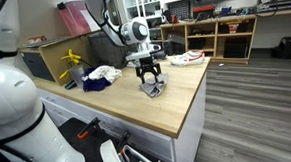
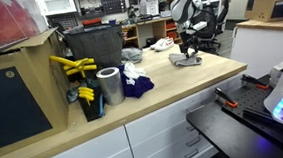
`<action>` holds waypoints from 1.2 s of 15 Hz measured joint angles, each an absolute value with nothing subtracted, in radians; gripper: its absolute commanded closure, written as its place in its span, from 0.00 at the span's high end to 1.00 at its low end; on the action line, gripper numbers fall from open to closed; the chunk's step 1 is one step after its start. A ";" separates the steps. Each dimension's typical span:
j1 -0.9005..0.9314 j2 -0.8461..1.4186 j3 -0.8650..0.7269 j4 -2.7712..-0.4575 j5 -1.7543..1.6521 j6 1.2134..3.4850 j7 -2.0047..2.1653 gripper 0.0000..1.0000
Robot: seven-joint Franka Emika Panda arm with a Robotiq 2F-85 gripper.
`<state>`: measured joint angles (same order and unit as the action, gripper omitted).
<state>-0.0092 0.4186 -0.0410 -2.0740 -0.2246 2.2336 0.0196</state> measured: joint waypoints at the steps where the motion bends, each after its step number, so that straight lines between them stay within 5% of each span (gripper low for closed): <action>1: -0.009 0.422 -0.041 -2.069 -0.231 2.235 0.020 0.93; 6: -0.009 0.444 -0.047 -2.037 -0.259 2.238 0.019 0.89; 8: -0.009 0.457 -0.047 -2.025 -0.263 2.241 0.018 0.62; 13: -0.009 0.496 -0.047 -2.010 -0.263 2.269 0.003 0.23; 16: -0.009 0.504 -0.047 -2.008 -0.263 2.273 0.003 0.02; 18: -0.009 0.504 -0.047 -2.006 -0.263 2.274 0.003 0.00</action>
